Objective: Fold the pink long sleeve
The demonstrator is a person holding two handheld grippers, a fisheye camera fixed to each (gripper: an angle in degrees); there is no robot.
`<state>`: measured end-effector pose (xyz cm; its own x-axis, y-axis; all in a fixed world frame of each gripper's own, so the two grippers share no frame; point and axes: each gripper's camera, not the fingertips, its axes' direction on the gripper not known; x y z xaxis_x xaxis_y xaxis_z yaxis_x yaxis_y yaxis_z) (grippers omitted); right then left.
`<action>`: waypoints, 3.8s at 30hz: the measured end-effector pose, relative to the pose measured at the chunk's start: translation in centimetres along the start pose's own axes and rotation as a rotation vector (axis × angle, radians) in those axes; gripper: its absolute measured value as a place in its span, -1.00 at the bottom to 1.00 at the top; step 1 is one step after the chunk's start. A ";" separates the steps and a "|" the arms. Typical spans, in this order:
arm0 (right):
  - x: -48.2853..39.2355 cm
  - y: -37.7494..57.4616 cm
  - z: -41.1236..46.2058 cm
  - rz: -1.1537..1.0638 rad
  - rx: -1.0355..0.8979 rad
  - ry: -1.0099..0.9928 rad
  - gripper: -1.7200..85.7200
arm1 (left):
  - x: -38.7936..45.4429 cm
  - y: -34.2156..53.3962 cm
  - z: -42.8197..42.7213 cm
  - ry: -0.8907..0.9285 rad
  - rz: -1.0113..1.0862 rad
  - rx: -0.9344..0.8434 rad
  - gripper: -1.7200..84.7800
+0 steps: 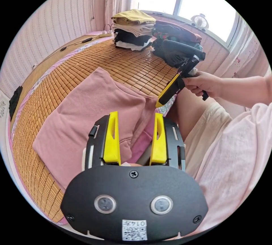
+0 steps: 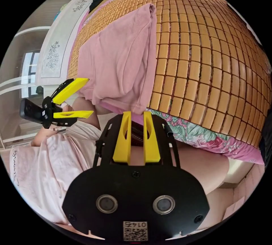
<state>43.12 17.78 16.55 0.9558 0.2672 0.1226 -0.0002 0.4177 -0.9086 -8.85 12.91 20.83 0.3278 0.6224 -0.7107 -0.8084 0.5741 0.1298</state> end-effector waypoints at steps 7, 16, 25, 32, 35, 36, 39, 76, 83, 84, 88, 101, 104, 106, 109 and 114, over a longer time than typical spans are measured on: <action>0.2 4.5 -8.4 -0.125 0.227 -0.314 -0.93 | 2.9 -3.4 3.0 -0.067 0.056 -0.137 -0.70; 7.2 8.7 -11.9 0.068 0.339 -0.111 -0.61 | 3.3 -0.1 0.3 -0.003 0.060 -0.099 -0.90; 14.1 7.9 -8.9 0.293 0.472 -0.648 -0.58 | 2.7 3.3 -3.2 0.062 0.053 -0.022 -0.89; 13.9 10.7 -15.1 0.197 0.592 -0.637 -0.84 | 2.7 2.5 -6.0 0.129 0.126 0.140 -0.87; 12.5 13.0 -20.7 0.110 0.658 -0.518 -0.84 | 3.3 0.5 -7.1 0.213 0.189 0.258 -0.87; 12.0 13.4 -21.8 0.099 0.667 -0.484 -0.84 | 3.3 -0.2 -7.3 0.249 0.191 0.299 -0.87; 8.5 14.0 -26.2 0.048 0.659 -0.283 -0.84 | 2.3 -0.9 -7.3 0.321 0.157 0.352 -0.87; -20.1 -13.4 -1.9 -0.521 -0.090 0.381 -0.97 | -18.1 6.7 -7.3 0.371 -0.383 -0.140 -0.86; -21.7 -15.6 3.3 -0.555 -0.120 0.472 -0.96 | -18.8 7.6 -2.3 0.225 -0.380 -0.328 -0.86; -21.3 -16.1 4.1 -0.539 -0.144 0.482 -0.96 | -19.1 7.8 -0.6 0.236 -0.397 -0.366 -0.85; -19.2 -17.9 5.3 -0.459 -0.160 0.411 -0.96 | -20.4 8.2 0.0 0.276 -0.457 -0.346 -0.84; -2.5 -1.2 -1.4 -0.035 0.185 0.030 -0.57 | -24.5 11.3 -4.6 0.338 -0.628 -0.132 -0.67; -1.4 -0.1 2.6 0.009 0.051 -0.040 -0.51 | -23.7 10.5 -2.7 0.326 -0.561 -0.246 -0.69; -1.5 -0.5 4.6 0.009 -0.015 -0.050 -0.54 | -23.4 10.3 -2.3 0.350 -0.565 -0.260 -0.71; -1.8 -1.9 5.9 0.015 -0.055 -0.052 -0.60 | -23.5 10.1 -2.5 0.321 -0.556 -0.269 -0.77; -4.7 -3.1 6.1 -0.088 -0.064 0.069 -0.75 | -24.5 11.1 -4.4 0.308 -0.597 -0.211 -0.84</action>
<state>36.86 20.56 21.29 0.9693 0.1704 0.1775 0.1015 0.3802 -0.9193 -28.01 1.63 36.62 0.6173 0.0361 -0.7859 -0.6209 0.6359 -0.4585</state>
